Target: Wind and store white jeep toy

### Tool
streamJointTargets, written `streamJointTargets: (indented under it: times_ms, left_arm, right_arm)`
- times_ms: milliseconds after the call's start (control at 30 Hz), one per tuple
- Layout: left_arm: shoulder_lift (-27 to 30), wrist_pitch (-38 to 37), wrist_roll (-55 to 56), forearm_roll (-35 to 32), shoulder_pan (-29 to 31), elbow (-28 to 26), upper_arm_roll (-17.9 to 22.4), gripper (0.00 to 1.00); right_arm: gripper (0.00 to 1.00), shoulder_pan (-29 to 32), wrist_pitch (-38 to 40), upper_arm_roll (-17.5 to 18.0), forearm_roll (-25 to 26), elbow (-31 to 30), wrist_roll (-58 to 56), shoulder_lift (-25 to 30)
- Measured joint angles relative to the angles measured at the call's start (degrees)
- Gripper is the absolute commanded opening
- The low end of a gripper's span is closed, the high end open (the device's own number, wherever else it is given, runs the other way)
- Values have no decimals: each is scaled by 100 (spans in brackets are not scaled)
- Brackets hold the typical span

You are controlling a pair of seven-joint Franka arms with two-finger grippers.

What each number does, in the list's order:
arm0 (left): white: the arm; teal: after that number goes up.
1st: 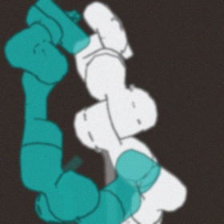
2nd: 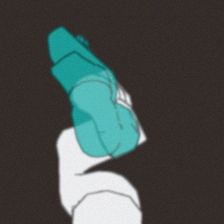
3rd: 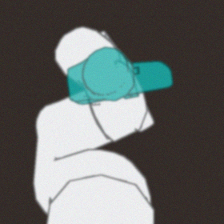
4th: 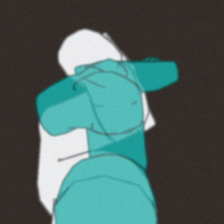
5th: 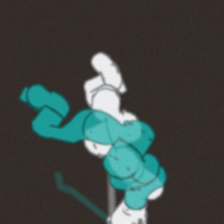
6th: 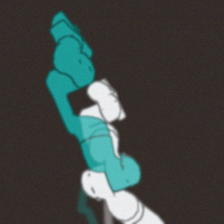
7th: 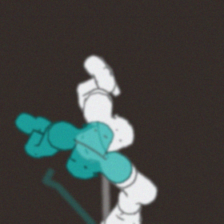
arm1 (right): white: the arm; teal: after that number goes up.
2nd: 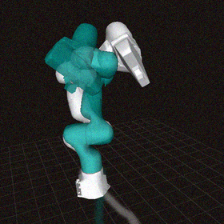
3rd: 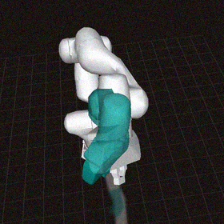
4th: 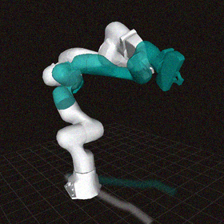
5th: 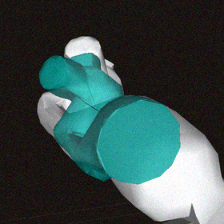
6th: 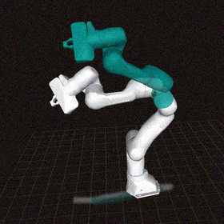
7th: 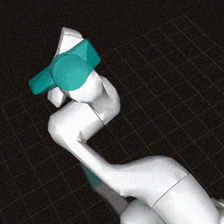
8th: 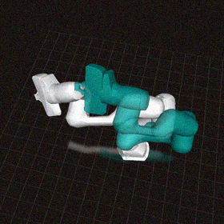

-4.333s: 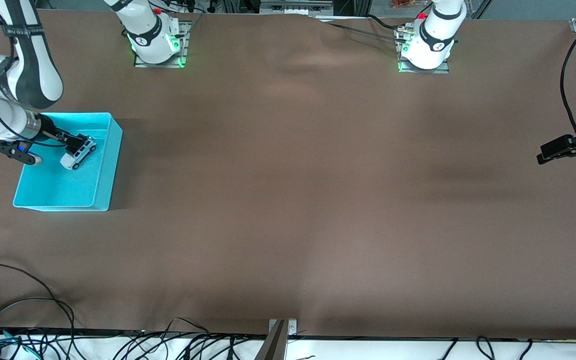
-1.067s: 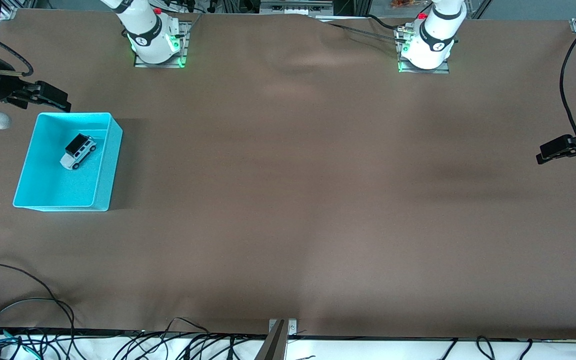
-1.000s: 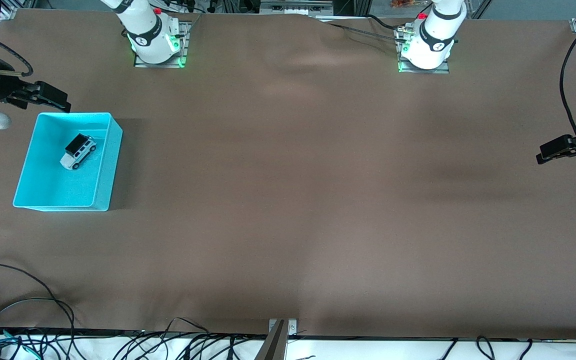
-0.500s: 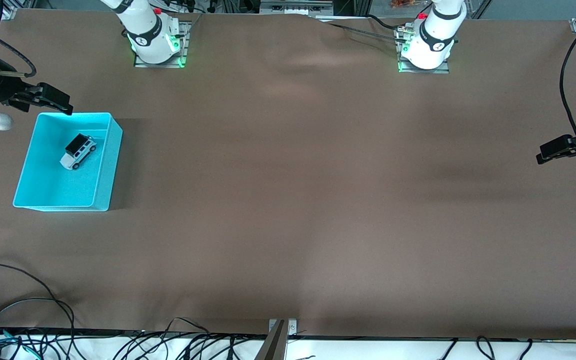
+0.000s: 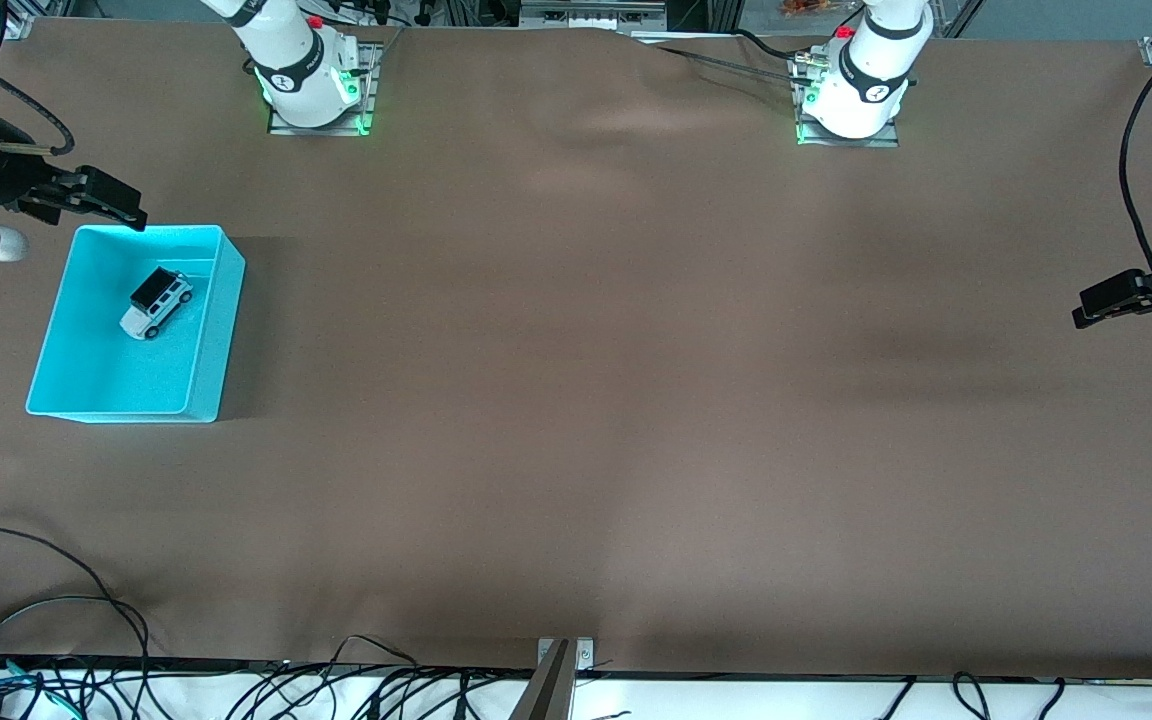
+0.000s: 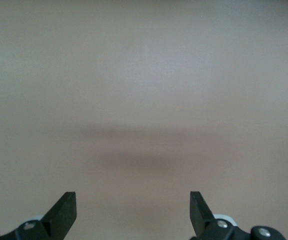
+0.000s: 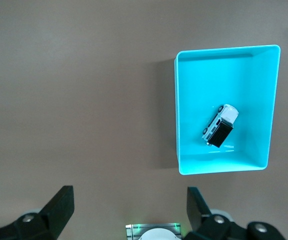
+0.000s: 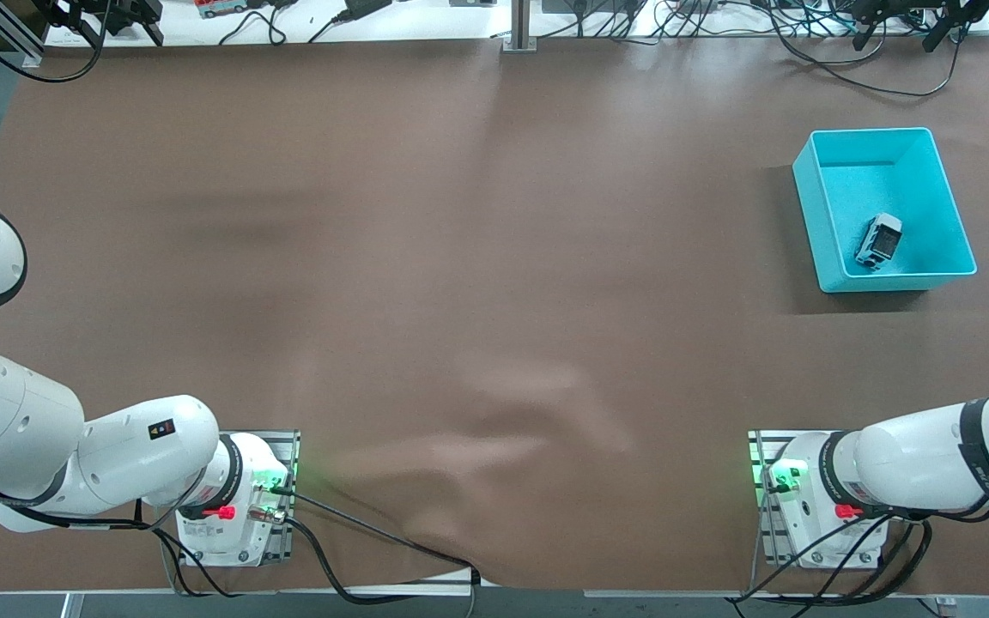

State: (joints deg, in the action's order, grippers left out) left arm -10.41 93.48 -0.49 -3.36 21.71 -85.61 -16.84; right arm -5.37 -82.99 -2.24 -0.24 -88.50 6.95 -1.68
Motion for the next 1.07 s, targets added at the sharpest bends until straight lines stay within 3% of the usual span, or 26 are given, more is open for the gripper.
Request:
streamJointTargets:
  times_ms: [1067]
  left_arm:
    - [0, 0, 0, 0, 0, 0, -9, 100]
  right_arm:
    - [100, 0, -384, 0, 0, -1, 0, -27]
